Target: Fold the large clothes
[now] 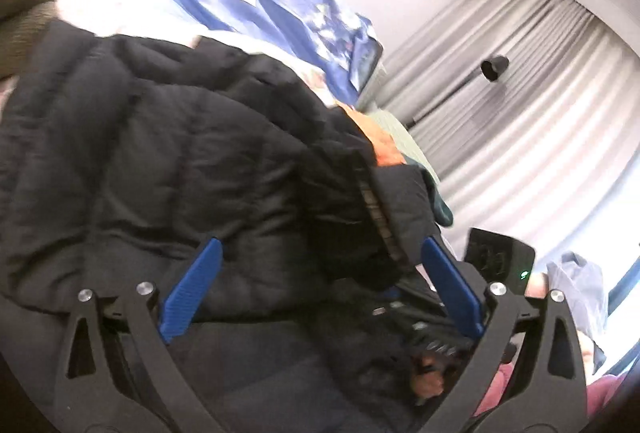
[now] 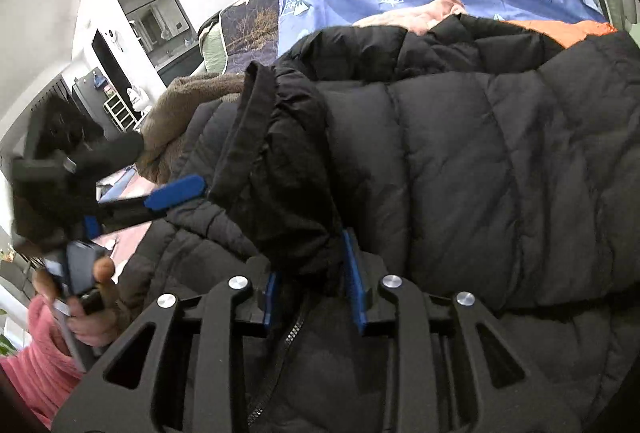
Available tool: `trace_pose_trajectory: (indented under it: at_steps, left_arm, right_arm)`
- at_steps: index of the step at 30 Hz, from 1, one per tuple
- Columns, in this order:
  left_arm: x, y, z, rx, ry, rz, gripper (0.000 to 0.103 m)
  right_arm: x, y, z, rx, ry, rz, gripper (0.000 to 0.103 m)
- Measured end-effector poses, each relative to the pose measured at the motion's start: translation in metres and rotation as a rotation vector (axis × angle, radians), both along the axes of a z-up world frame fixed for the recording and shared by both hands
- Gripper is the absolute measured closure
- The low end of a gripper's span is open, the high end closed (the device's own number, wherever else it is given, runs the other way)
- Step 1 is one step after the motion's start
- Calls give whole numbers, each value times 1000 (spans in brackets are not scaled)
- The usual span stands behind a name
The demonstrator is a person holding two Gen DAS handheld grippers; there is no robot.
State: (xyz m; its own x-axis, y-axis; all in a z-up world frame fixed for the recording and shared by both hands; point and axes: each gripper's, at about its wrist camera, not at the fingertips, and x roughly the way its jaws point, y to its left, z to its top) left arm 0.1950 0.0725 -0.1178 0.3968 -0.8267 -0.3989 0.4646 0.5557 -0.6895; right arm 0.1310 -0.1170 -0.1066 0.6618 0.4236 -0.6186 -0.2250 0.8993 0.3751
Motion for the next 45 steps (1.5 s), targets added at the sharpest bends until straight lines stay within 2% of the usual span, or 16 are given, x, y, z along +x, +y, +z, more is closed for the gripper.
trace_pose_trajectory:
  at_steps: [7, 8, 9, 10, 11, 13, 18, 21, 25, 27, 30, 35, 39, 41, 43, 45]
  left_arm:
    - [16, -53, -3, 101, 45, -71, 3]
    - [18, -62, -5, 127, 36, -74, 11]
    - [19, -66, -5, 142, 27, -77, 26]
    - [22, -74, -7, 178, 21, -94, 71]
    - [27, -78, -8, 217, 31, -91, 91]
    - [33, -74, -1, 234, 28, -56, 94]
    - [28, -19, 64, 187, -146, 53, 94]
    - [24, 24, 83, 243, -202, 149, 92]
    - [39, 59, 47, 421, -137, 292, 86]
    - [55, 67, 8, 485, -39, 332, 80]
    - [62, 77, -25, 542, 29, 377, 72]
    - [59, 77, -7, 552, -44, 431, 74]
    - [50, 80, 18, 640, -127, 539, 74]
    - [40, 80, 29, 627, -154, 574, 74]
    - [28, 71, 41, 528, -190, 504, 72]
    - [20, 51, 42, 486, -207, 416, 65]
  right_arm:
    - [-5, 18, -4, -75, -26, 41, 73]
    - [-6, 18, -4, -79, -27, 44, 73]
    - [-7, 19, -2, -87, -30, 50, 73]
    - [-7, 20, 1, -96, -33, 54, 71]
    - [-11, 22, 2, -107, -42, 55, 69]
    - [-20, 17, 15, -109, -83, 65, 67]
    - [-38, -17, 46, -104, -175, 18, 63]
    - [-40, -44, 47, -111, -177, -76, 61]
    - [-21, -78, 11, -161, -37, -274, 58]
    - [-11, -84, -12, -160, 55, -298, 58]
    - [-14, -79, -9, -181, 49, -277, 58]
    - [-26, -83, 27, -214, -42, -256, 58]
    - [-23, -95, 44, -214, -112, -300, 58]
    - [-13, -94, 38, -223, -86, -320, 58]
    - [1, -91, 19, -223, -25, -326, 58]
    - [11, -86, 1, -235, 21, -324, 58]
